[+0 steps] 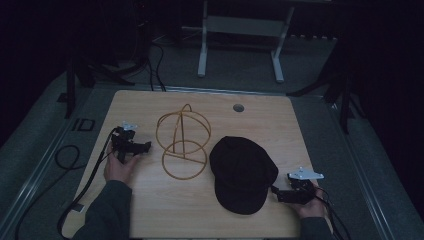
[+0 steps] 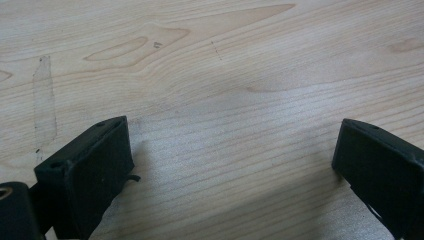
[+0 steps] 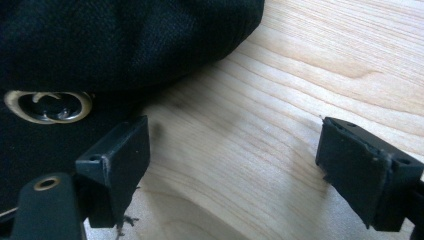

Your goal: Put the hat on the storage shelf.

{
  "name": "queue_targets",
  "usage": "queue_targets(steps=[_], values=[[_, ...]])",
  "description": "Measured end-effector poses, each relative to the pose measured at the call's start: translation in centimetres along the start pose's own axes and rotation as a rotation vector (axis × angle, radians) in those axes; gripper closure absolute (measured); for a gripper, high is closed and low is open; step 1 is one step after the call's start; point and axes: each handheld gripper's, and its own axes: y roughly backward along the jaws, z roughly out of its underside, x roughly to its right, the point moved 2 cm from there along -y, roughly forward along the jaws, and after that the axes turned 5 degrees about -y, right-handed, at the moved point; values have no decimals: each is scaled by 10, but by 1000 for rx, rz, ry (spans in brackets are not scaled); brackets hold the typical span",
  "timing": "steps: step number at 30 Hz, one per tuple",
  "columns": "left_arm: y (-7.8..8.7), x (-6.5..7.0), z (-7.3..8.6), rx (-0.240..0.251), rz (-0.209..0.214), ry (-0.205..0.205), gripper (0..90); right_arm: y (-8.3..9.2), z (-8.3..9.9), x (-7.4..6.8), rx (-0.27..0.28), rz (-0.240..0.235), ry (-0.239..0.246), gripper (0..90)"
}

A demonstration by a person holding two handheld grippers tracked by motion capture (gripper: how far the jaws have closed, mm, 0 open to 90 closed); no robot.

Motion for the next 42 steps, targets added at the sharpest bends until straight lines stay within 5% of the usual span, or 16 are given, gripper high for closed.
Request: queue_targets(steps=[17, 25, 32, 42], values=[[1, 1, 2, 1, -1, 3, 24, 1, 0, -1, -2, 0, -1, 171], [1, 1, 2, 1, -1, 3, 24, 11, -7, -1, -99, -8, 24, 445], [1, 1, 2, 3, -2, 5, 24, 36, -25, -16, -111, -42, 116, 515], [2, 1, 2, 1, -1, 4, 24, 64, -61, -51, -75, -87, 269, 492]])
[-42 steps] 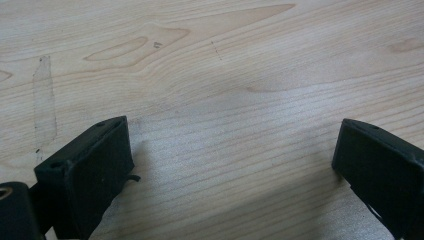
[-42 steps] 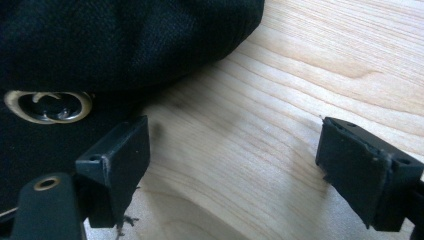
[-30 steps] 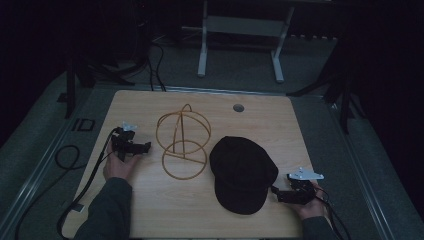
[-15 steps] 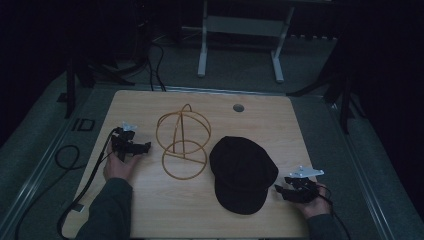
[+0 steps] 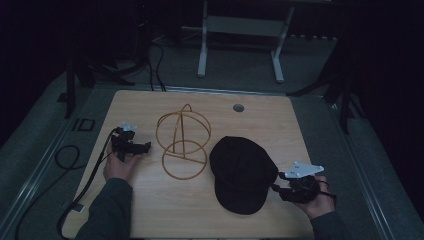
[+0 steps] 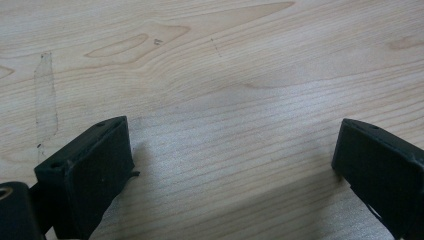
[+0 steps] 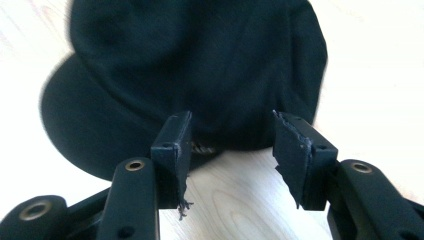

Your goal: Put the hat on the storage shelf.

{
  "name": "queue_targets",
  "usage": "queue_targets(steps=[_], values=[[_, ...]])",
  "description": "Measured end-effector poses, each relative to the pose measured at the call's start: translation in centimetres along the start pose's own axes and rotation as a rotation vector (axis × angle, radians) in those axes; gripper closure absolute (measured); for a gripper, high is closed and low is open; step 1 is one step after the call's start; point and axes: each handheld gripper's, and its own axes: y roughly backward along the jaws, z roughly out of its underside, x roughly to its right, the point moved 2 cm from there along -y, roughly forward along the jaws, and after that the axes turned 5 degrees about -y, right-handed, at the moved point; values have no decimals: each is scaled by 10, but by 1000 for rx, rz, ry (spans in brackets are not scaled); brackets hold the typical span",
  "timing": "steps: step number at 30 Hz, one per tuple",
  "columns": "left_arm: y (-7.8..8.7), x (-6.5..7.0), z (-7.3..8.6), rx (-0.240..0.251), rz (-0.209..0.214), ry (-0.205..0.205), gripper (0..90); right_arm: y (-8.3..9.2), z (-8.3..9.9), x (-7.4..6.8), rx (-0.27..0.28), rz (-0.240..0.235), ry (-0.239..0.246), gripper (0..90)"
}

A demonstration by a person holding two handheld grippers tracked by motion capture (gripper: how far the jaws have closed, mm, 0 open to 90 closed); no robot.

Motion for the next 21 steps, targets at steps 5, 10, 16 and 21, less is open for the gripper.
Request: queue_targets(steps=[5, 10, 16, 21], values=[[0, 0, 0, 0, 0, 0, 23, 1, -15, -17, 5, -16, 50, 479], [0, 0, 0, 0, 0, 0, 23, -5, -26, -36, 11, -39, 116, 480], [0, 0, 0, 0, 0, 0, 24, -16, -38, -48, -19, -64, 158, 473], [0, 0, 0, 0, 0, 0, 24, -26, -43, -58, -42, -81, 191, 453]])
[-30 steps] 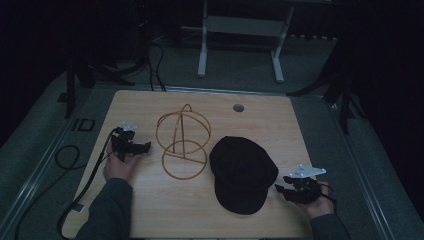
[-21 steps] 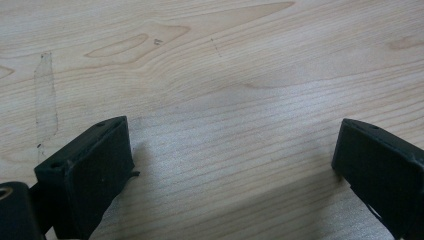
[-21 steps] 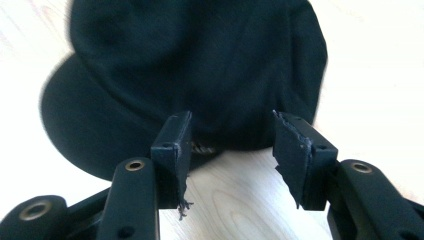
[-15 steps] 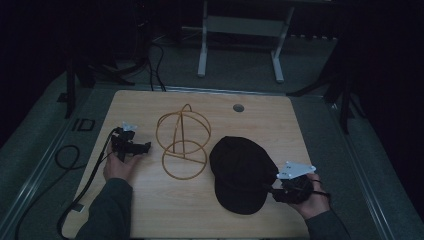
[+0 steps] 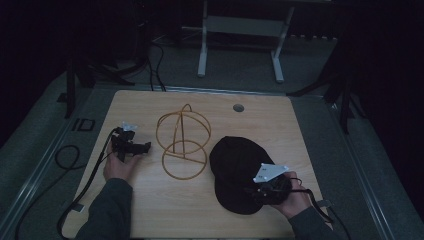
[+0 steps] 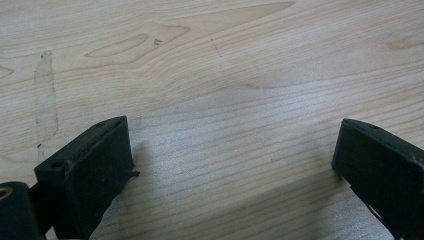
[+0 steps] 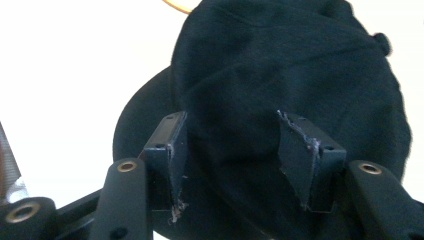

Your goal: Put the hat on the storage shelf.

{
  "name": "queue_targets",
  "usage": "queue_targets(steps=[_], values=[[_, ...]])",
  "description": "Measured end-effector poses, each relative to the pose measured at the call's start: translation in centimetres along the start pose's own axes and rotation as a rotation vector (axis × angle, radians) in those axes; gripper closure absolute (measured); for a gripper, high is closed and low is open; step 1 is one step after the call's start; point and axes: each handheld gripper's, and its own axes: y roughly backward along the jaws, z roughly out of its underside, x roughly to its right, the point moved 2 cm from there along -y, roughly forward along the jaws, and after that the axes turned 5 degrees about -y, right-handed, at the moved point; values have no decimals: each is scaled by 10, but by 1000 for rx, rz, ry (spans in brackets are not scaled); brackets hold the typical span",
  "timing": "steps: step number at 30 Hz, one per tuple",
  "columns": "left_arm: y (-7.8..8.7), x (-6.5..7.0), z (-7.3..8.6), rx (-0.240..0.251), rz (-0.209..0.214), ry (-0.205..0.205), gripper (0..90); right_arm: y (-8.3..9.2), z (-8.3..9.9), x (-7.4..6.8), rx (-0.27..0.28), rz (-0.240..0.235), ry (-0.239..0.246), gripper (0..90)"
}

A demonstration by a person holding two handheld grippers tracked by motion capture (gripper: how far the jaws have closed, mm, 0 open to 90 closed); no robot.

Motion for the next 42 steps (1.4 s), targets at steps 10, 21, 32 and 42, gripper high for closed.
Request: queue_targets(steps=[10, 21, 32, 42], values=[[0, 0, 0, 0, 0, 1, 24, -24, -14, -12, -84, -13, 44, 476], [0, 0, 0, 0, 0, 1, 24, -52, -14, -6, -141, -55, 17, 462], [0, 0, 0, 1, 0, 1, 24, -59, -12, -1, -162, -134, -89, 622], [0, 0, 0, 1, 0, 1, 24, -62, -11, 1, -154, -204, -133, 731]])
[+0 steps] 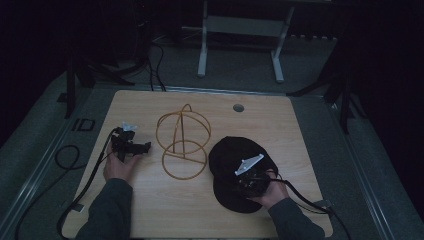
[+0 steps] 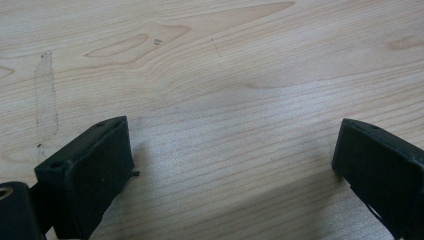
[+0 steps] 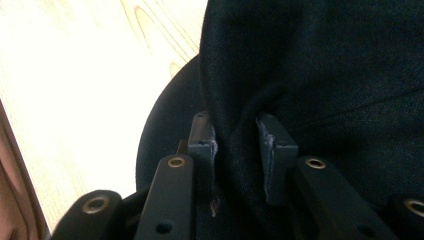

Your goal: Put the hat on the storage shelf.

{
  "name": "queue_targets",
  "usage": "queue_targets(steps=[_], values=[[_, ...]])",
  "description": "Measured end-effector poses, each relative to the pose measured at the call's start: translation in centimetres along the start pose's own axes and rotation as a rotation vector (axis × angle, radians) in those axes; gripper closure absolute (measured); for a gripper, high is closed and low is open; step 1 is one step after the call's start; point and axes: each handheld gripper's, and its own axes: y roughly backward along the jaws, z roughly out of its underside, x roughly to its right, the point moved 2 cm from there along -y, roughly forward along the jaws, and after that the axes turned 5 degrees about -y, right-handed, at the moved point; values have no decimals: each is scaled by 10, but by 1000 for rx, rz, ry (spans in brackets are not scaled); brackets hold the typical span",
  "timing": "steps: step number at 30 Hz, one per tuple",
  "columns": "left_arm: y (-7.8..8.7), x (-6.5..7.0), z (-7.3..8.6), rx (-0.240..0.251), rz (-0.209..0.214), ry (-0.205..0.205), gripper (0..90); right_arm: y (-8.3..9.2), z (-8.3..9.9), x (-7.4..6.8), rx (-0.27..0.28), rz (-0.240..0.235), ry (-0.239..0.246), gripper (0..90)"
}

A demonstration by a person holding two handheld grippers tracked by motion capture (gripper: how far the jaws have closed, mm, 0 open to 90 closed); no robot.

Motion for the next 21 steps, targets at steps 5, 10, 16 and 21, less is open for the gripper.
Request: queue_targets(steps=[5, 10, 16, 21], values=[[0, 0, 0, 0, -1, 1, 24, 0, 1, 0, 18, -7, 1, 742], [0, 0, 0, -1, -2, 0, 25, 0, -1, 0, 11, -16, 15, 745], [0, 0, 0, -1, -2, 0, 25, 1, -2, -1, 13, -16, 22, 751], [0, 0, 0, -1, -3, 1, 25, 0, -6, -4, 19, 1, 12, 763]])
